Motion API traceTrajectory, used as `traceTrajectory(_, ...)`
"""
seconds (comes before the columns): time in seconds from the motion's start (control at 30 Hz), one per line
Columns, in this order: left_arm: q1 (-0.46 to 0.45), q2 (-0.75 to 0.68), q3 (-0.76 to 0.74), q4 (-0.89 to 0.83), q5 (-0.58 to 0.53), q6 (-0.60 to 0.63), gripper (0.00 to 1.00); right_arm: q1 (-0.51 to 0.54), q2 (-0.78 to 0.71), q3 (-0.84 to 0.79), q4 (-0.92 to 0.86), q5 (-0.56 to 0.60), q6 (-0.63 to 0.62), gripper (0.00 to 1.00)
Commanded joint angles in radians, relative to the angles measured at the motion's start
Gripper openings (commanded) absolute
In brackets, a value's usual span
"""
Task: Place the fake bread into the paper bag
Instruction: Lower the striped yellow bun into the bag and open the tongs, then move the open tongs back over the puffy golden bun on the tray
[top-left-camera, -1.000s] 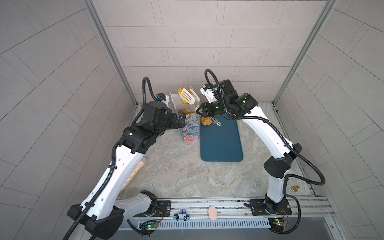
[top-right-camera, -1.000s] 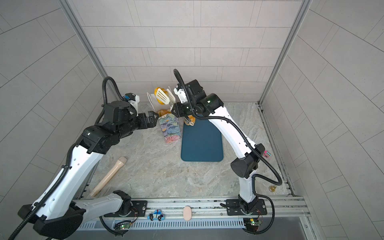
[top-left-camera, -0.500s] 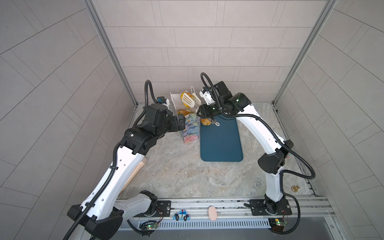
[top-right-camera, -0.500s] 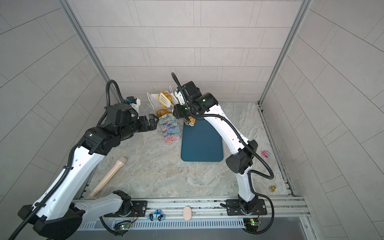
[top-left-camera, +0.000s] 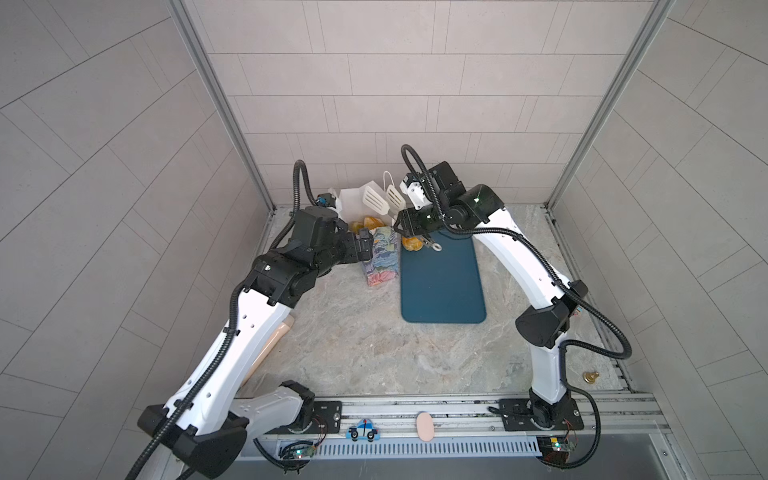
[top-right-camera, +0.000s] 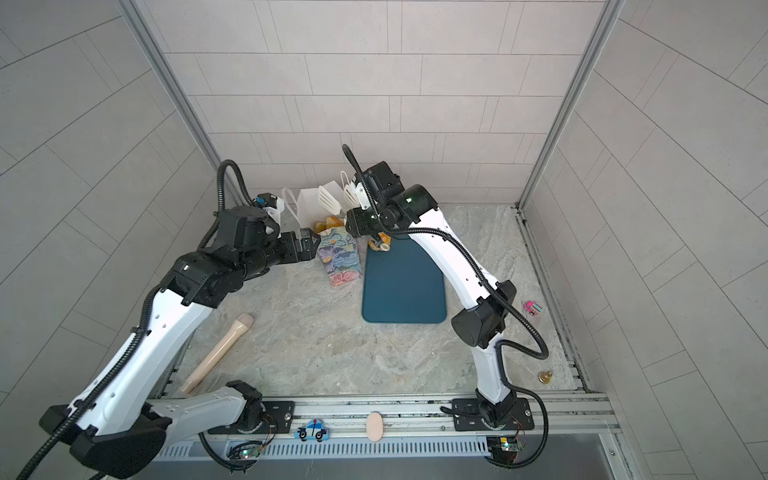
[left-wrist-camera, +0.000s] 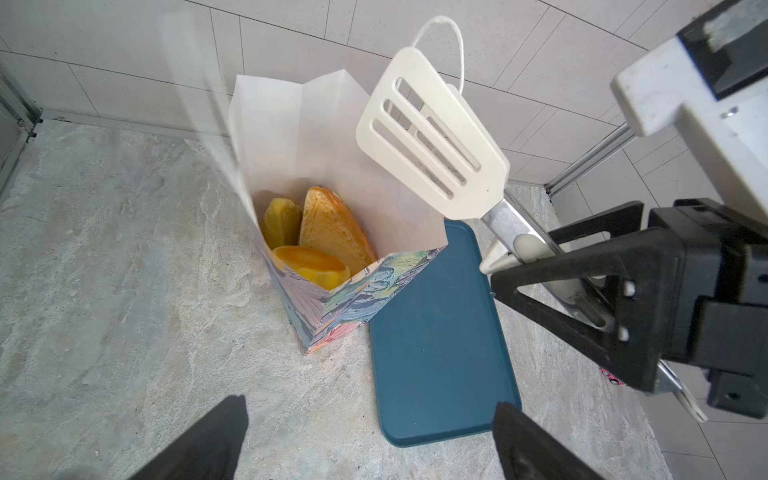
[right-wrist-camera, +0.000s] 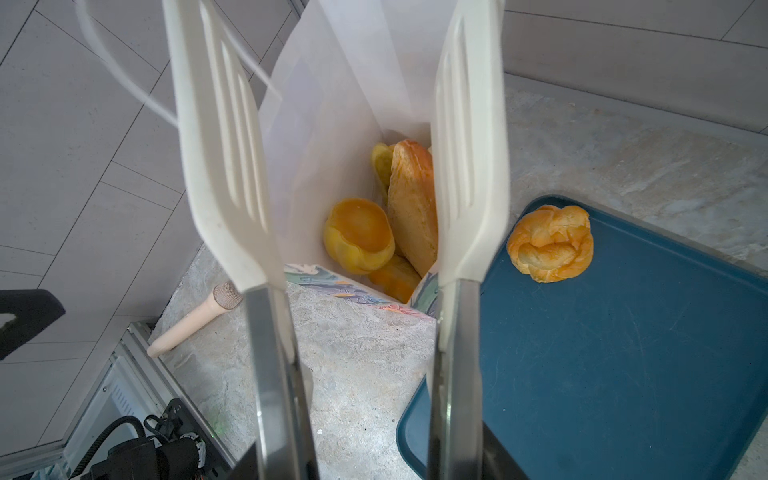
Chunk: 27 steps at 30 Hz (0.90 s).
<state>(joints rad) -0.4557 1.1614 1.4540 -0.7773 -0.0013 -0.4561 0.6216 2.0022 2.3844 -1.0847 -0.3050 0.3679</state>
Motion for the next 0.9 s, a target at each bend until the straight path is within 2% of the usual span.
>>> traceTrajectory(0.0,0.004,-0.005,0.001,-0.010,-0.005,-0.013,1.00,0.003,-0.017,0.041,0.010,0.015,-0.012,0.58)
traceTrajectory(0.2,-0.017,0.003,0.011,-0.013,-0.013,-0.009,1.00,0.003,-0.060,0.053,0.004,0.033,-0.041,0.57)
traceTrajectory(0.4,-0.091,0.036,0.036,-0.013,-0.069,0.003,1.00,0.000,-0.109,0.038,-0.039,0.095,-0.077,0.58)
traceTrajectory(0.87,-0.178,0.076,0.054,-0.007,-0.128,0.004,1.00,-0.105,-0.284,-0.219,0.005,0.156,-0.087,0.58)
